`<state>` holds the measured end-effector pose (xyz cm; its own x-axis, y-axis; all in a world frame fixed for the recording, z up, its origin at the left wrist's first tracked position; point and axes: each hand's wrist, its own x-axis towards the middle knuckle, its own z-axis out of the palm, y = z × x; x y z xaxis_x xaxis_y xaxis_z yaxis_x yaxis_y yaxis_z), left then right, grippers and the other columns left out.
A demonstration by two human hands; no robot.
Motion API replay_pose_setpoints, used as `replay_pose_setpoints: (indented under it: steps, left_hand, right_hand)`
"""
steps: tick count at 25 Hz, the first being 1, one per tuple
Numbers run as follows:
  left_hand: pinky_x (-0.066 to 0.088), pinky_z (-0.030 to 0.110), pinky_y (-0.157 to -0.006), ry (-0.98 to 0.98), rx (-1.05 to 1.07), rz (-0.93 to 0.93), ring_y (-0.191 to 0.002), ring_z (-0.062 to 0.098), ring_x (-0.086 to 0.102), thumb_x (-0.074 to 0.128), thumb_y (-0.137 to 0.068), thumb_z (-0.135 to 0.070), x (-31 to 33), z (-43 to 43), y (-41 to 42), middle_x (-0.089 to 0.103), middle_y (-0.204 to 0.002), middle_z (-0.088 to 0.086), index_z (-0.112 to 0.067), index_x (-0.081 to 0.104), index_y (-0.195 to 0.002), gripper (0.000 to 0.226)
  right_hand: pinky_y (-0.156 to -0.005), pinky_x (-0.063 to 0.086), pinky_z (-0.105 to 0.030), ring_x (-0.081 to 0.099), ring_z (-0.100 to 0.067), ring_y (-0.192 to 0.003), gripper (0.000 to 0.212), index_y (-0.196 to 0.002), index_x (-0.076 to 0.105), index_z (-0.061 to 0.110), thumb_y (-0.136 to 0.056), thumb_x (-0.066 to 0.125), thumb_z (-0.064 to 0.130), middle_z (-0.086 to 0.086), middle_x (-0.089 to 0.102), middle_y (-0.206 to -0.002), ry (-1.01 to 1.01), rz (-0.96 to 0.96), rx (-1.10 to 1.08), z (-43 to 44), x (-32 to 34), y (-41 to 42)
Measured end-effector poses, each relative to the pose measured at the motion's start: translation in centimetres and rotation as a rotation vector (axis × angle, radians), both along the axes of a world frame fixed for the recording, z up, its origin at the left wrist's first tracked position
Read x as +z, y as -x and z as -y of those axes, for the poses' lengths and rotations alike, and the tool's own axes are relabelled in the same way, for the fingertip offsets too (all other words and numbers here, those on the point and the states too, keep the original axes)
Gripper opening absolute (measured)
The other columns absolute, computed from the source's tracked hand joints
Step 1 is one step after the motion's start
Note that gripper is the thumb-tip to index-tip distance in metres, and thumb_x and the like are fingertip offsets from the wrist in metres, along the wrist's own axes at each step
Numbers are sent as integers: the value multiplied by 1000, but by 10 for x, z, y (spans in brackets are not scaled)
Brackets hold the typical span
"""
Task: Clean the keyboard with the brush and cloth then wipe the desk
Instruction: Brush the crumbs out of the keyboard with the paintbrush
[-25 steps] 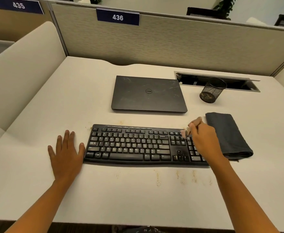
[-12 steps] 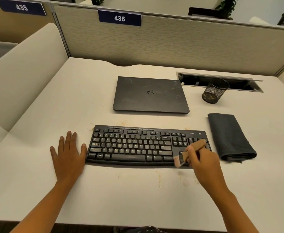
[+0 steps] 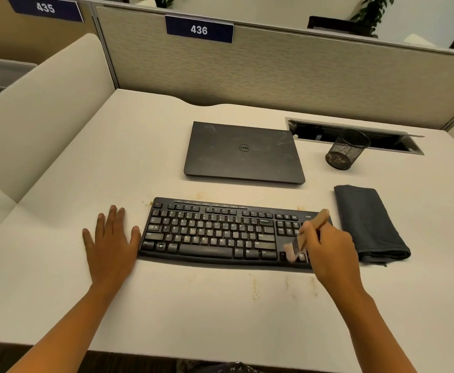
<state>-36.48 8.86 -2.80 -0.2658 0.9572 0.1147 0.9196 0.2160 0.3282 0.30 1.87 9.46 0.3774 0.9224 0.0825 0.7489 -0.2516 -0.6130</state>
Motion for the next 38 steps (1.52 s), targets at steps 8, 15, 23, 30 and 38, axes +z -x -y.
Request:
replay_pose_setpoints:
  steps: [8, 15, 23, 30, 38]
  left_hand:
    - [4, 51, -118, -5, 1, -8, -149, 24, 16, 44, -101, -35, -1, -2, 1, 24, -161, 2, -16, 30, -152, 56]
    - [5, 51, -118, -22, 2, -19, -149, 26, 18, 45, -100, -34, -2, -1, 1, 25, -160, 4, -15, 32, -151, 56]
    - [8, 54, -117, -38, 0, -24, -148, 28, 21, 46, -100, -32, -4, -1, 1, 29, -159, 6, -12, 34, -150, 55]
    - [7, 52, -118, -36, -4, -28, -148, 26, 19, 34, -98, -43, -5, -1, 1, 27, -160, 4, -14, 33, -151, 60]
    - [8, 53, -118, -41, -1, -18, -148, 27, 19, 47, -101, -32, -4, -1, 1, 27, -160, 4, -14, 33, -150, 55]
  right_hand:
    - [-46, 38, -24, 50, -18, -50, 44, -69, 56, 5, -102, 40, 29, -9, 55, -57, -11, -48, 67, 2, -5, 7]
    - [-45, 35, -26, 45, -14, -45, 44, -57, 48, 13, -99, 47, 24, -1, 49, -49, -77, 3, 72, 20, -14, 12]
    - [-70, 45, -25, 57, -11, -82, 21, -84, 65, 22, -95, 48, 28, 10, 63, -85, -150, -86, 69, 45, -30, 18]
    - [-51, 35, -28, 48, -17, -56, 32, -73, 65, 17, -98, 47, 27, -1, 60, -63, -84, -336, -253, 53, -33, 22]
    - [-67, 46, -39, 59, -25, -75, 32, -74, 65, 20, -99, 47, 29, -10, 67, -78, -6, -473, -348, 38, -40, 1]
